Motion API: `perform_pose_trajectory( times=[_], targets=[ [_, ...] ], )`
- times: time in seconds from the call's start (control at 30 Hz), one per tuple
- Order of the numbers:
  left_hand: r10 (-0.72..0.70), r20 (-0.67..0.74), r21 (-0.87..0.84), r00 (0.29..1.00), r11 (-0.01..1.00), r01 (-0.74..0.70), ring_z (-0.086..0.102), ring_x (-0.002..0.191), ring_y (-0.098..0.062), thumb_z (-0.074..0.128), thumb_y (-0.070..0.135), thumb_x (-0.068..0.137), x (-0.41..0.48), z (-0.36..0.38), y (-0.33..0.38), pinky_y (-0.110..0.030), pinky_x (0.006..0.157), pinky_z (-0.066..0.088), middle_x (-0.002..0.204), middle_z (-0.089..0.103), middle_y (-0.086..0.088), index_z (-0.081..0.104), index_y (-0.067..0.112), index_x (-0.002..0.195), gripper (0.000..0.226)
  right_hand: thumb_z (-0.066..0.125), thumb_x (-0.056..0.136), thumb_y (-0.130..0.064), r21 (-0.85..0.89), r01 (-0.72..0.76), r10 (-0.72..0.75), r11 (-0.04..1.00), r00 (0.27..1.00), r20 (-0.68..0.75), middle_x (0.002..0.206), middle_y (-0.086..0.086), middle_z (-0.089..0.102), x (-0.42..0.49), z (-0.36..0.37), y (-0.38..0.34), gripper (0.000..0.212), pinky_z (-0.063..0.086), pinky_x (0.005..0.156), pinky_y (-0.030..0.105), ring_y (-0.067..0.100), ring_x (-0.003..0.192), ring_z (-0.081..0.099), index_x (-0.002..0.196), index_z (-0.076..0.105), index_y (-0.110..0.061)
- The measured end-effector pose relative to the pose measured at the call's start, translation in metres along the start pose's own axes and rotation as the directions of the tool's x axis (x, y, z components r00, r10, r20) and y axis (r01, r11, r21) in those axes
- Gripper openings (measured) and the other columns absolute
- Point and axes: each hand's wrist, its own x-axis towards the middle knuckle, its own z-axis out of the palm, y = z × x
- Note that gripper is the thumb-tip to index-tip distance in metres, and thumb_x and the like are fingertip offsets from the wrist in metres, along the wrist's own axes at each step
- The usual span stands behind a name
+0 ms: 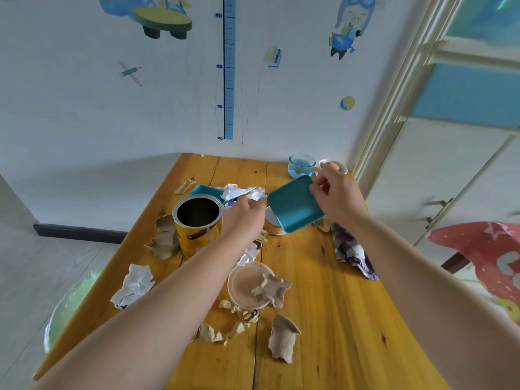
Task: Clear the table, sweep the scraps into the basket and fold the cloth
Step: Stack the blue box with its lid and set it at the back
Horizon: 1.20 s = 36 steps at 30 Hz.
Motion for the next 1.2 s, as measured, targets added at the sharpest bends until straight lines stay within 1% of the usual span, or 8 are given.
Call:
perform_pose_trajectory(
  times=[0.1, 0.3, 0.4, 0.47, 0.6, 0.83, 1.0, 1.2],
  targets=[
    [-0.298, 0.213, -0.416, 0.931, 0.834, 0.362, 0.065, 0.066, -0.024, 0.041, 0.04, 0.095, 0.001, -0.001, 0.014, -0.037, 0.069, 0.059, 0.075, 0.059, -0.012, 0.05, 0.007, 0.107, 0.036, 0.058, 0.087, -0.007, 0.071, 0.069, -0.059, 0.995, 0.989, -0.139, 0.083, 0.0, 0.054, -0.006, 0.01, -0.003, 0.004, 0.038, 0.058, 0.017, 0.018, 0.072, 0.052, 0.084, 0.054, -0.006],
    [-0.242, 0.422, -0.77, 0.874, 0.414, 0.486, 0.065, 0.074, -0.031, 0.049, 0.01, 0.093, 0.015, -0.01, 0.018, -0.034, 0.057, 0.058, 0.095, 0.061, -0.024, 0.053, 0.001, 0.094, 0.01, 0.059, 0.085, 0.001, 0.124, 0.212, -0.172, 0.969, 0.947, -0.273, 0.083, 0.01, 0.063, -0.022, 0.026, 0.0, 0.003, 0.045, 0.057, 0.02, 0.016, 0.071, 0.055, 0.087, 0.058, 0.003],
    [-0.227, 0.27, -0.776, 0.936, 0.524, 0.352, 0.061, 0.076, -0.024, 0.051, -0.007, 0.087, 0.022, -0.013, 0.024, -0.027, 0.057, 0.057, 0.093, 0.055, -0.019, 0.052, -0.001, 0.098, 0.013, 0.06, 0.084, 0.002, 0.176, 0.216, -0.163, 0.96, 0.947, -0.277, 0.083, 0.006, 0.065, -0.025, 0.028, 0.003, 0.006, 0.05, 0.061, 0.022, 0.014, 0.072, 0.058, 0.089, 0.061, 0.0],
    [-0.114, 0.137, -0.7, 0.984, 0.691, 0.178, 0.06, 0.09, -0.024, 0.055, -0.009, 0.083, 0.03, -0.016, 0.026, -0.026, 0.065, 0.056, 0.111, 0.056, -0.017, 0.046, 0.001, 0.126, 0.045, 0.052, 0.091, -0.003, 0.476, -0.056, 0.147, 0.878, 0.977, -0.156, 0.082, -0.002, 0.066, -0.022, 0.026, -0.006, 0.012, 0.052, 0.06, 0.021, 0.01, 0.067, 0.062, 0.098, 0.061, -0.007],
    [0.149, -0.06, -0.299, 0.987, 0.941, -0.161, 0.057, 0.105, -0.02, 0.062, -0.001, 0.081, 0.042, -0.028, 0.025, -0.026, 0.074, 0.051, 0.124, 0.056, -0.007, 0.043, 0.012, 0.135, 0.059, 0.042, 0.098, -0.028, 0.785, -0.561, 0.423, 0.263, 0.798, 0.428, 0.077, 0.008, 0.067, -0.004, 0.023, -0.02, 0.03, 0.051, 0.049, 0.027, 0.016, 0.057, 0.063, 0.1, 0.061, -0.005],
    [0.247, -0.083, -0.197, 0.965, 0.945, -0.259, 0.063, 0.097, -0.018, 0.063, 0.015, 0.083, 0.067, -0.06, 0.021, -0.035, 0.086, 0.052, 0.109, 0.064, 0.0, 0.06, 0.016, 0.118, 0.035, 0.052, 0.092, -0.005, 0.729, -0.659, 0.382, 0.183, 0.731, 0.565, 0.087, 0.011, 0.061, 0.02, 0.051, -0.043, 0.015, 0.052, 0.043, 0.02, 0.018, 0.063, 0.059, 0.107, 0.053, -0.005],
    [0.029, -0.333, -0.04, 0.943, 0.998, -0.044, 0.062, 0.09, -0.026, 0.057, 0.021, 0.087, 0.11, -0.107, -0.024, -0.037, 0.082, 0.051, 0.099, 0.066, -0.007, 0.066, 0.01, 0.104, 0.022, 0.053, 0.092, -0.005, 0.737, -0.664, 0.479, 0.126, 0.692, 0.541, 0.087, 0.011, 0.061, 0.033, 0.07, -0.036, 0.018, 0.048, 0.039, 0.018, 0.017, 0.065, 0.059, 0.11, 0.053, -0.005],
    [-0.227, -0.104, 0.338, 0.968, 0.907, 0.249, 0.059, 0.072, -0.023, 0.067, 0.029, 0.08, 0.142, -0.099, -0.065, -0.029, 0.058, 0.047, 0.085, 0.06, -0.011, 0.056, 0.005, 0.089, 0.028, 0.055, 0.091, -0.006, 0.717, -0.687, 0.51, 0.116, 0.661, 0.551, 0.093, 0.012, 0.059, 0.039, 0.088, -0.03, 0.026, 0.048, 0.04, 0.018, 0.016, 0.066, 0.057, 0.116, 0.053, -0.004]
  ],
)
